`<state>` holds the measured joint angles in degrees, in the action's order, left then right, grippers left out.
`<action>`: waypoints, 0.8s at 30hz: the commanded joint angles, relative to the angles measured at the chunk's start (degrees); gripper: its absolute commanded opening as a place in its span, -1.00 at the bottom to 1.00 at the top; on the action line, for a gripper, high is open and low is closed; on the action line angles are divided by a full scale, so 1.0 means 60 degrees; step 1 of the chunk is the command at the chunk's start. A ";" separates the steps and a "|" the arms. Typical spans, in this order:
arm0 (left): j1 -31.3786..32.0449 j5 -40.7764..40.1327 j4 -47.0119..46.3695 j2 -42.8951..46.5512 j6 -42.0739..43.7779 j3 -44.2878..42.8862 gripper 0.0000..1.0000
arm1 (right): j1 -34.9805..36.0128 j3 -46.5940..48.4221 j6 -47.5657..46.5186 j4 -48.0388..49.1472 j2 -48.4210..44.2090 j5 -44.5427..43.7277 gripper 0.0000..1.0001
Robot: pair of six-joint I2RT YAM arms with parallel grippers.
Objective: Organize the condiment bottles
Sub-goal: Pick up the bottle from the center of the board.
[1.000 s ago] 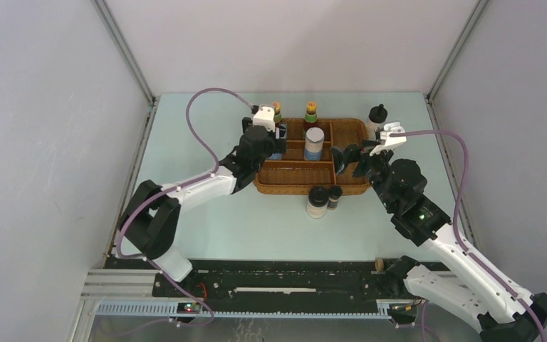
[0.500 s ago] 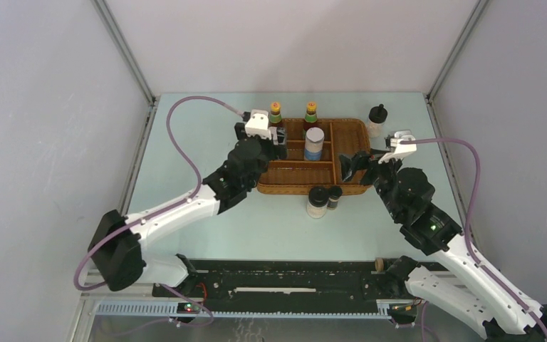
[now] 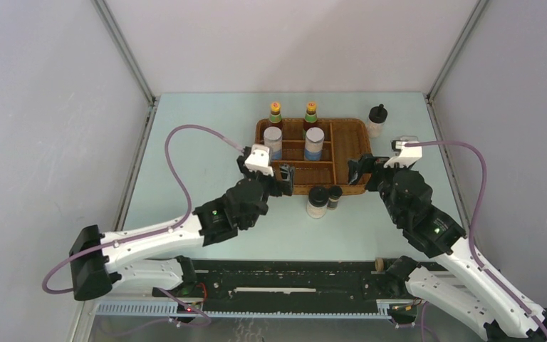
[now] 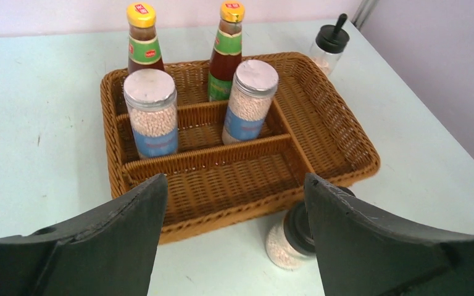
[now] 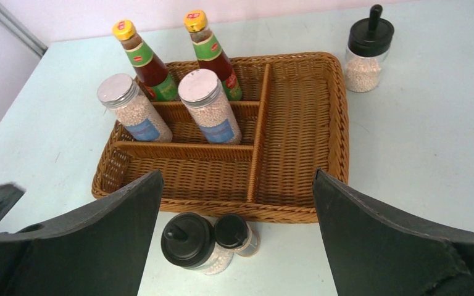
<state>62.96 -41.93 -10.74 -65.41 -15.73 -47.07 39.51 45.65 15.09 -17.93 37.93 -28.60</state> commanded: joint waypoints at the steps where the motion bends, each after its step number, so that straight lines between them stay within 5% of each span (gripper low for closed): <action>1: 0.0708 -0.1244 0.0170 0.1050 -0.0481 0.0410 0.69 | 0.0066 -0.0004 0.0376 -0.0294 -0.0209 -0.0750 0.99; 24: 0.1006 -0.2770 0.0130 0.3412 -0.1123 0.1943 0.68 | 0.0095 0.0156 0.0218 0.0257 0.0402 -0.1121 0.99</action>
<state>68.60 -55.86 -8.38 -46.70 -22.96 -36.05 39.53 45.65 15.94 -19.03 40.27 -33.21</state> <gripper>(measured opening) 0.841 0.993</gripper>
